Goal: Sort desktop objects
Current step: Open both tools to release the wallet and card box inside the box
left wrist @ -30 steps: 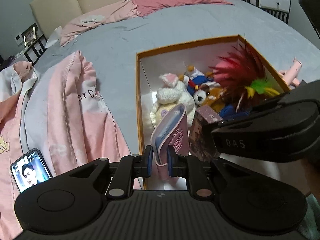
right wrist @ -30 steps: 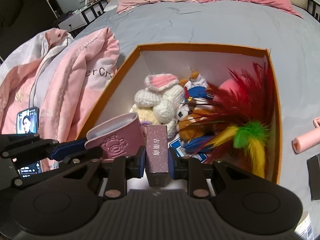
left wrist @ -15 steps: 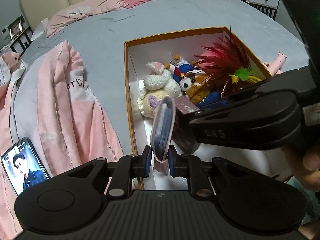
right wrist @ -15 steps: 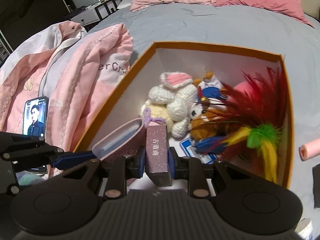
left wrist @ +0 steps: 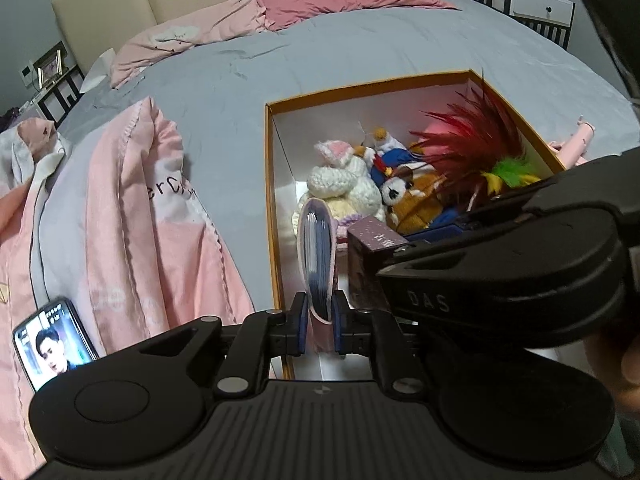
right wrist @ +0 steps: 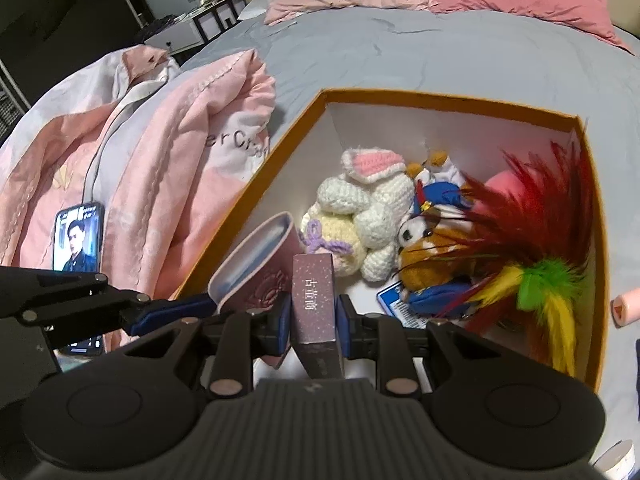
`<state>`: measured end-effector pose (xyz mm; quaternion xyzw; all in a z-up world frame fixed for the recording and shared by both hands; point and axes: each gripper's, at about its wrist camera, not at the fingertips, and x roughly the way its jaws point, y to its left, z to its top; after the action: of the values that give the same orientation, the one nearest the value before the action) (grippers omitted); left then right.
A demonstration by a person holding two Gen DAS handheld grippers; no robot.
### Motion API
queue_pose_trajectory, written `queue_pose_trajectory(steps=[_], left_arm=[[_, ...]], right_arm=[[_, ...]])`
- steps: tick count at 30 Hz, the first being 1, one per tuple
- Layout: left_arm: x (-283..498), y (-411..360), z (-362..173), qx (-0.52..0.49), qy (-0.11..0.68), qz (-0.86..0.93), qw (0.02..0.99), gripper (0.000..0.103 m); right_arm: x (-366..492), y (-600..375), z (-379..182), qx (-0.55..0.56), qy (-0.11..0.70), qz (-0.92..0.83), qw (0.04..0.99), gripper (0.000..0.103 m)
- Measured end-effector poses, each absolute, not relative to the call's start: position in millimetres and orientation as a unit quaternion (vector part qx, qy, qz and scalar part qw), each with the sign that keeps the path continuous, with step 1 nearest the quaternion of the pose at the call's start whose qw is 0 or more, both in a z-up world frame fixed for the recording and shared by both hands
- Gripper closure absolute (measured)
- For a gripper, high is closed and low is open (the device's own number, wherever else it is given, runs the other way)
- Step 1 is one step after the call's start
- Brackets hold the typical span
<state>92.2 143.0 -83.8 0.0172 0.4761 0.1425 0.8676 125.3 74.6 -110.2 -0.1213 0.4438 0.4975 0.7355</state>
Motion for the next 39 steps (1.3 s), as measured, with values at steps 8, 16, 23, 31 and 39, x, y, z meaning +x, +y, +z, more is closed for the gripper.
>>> queue_pose_trajectory(steps=[8,16,23,31,39], left_arm=[[89,140,-93,0.02,0.503,0.125,0.855,0.087],[71,142,-81,0.004,0.475,0.124,0.871,0.079],[52,142,-66,0.004,0.446,0.113,0.888,0.079],[34,146,-63,0.028,0.451,0.121,0.884,0.06],[34,169,-71,-0.053,0.483,0.093,0.869,0.06]], right_arm=[[123,77,-114,-0.116,0.452,0.499,0.73,0.078],[124,82,-113,-0.096,0.465,0.48,0.738,0.078],[121,83,-116,-0.068,0.497,0.496,0.709,0.073],[129,72,-111,-0.046,0.513,0.521,0.681,0.067],[118,78,-109,-0.159,0.481,0.592,0.627,0.056]])
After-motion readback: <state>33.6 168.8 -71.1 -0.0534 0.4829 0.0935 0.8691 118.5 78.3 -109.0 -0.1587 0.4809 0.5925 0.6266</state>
